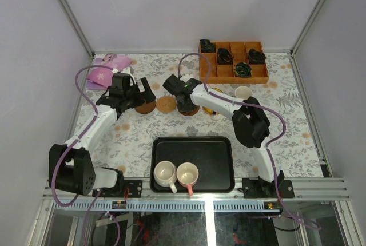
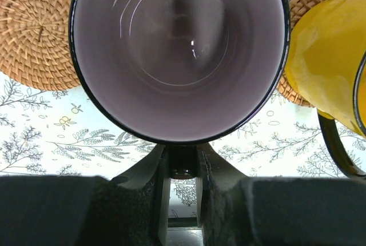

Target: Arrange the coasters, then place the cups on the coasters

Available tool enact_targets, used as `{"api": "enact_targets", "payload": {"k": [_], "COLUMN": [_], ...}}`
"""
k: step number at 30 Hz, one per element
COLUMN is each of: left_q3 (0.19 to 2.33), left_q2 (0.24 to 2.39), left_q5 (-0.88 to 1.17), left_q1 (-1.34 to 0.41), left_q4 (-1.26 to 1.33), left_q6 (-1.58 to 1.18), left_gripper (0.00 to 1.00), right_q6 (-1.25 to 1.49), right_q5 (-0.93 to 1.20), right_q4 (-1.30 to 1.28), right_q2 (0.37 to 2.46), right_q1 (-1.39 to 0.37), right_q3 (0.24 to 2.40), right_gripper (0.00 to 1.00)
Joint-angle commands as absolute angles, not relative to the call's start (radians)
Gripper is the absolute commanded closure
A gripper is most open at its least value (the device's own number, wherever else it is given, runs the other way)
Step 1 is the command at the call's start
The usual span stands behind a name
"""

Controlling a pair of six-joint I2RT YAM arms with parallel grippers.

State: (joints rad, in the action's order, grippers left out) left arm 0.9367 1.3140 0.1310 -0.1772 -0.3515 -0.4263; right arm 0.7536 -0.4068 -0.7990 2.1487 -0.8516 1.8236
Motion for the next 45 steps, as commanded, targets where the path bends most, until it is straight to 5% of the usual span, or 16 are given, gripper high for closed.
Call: {"api": "enact_targets", "payload": {"k": [1,35,45], "left_q3": [0.959,0.937,0.929], "left_q2": [1.315,1.295,1.287], "left_q5": [0.128,0.141,0.142], "left_q1": [-0.182,-0.182,-0.182], "left_q4": [-0.330,-0.335,-0.329], "left_q6": [-0.400,-0.406,-0.409], "left_gripper": [0.00,0.00,0.00], "right_q6": [0.796,0.819,0.801], "right_q5": [-0.401,-0.334,-0.320], "right_q4": [-0.767,-0.785,-0.799], "right_q2": [2.129,2.084,2.096], "right_q1": [-0.848,-0.849,-0.855], "right_q3": [1.816,1.709,1.727], "right_gripper": [1.00,0.99,0.49]}}
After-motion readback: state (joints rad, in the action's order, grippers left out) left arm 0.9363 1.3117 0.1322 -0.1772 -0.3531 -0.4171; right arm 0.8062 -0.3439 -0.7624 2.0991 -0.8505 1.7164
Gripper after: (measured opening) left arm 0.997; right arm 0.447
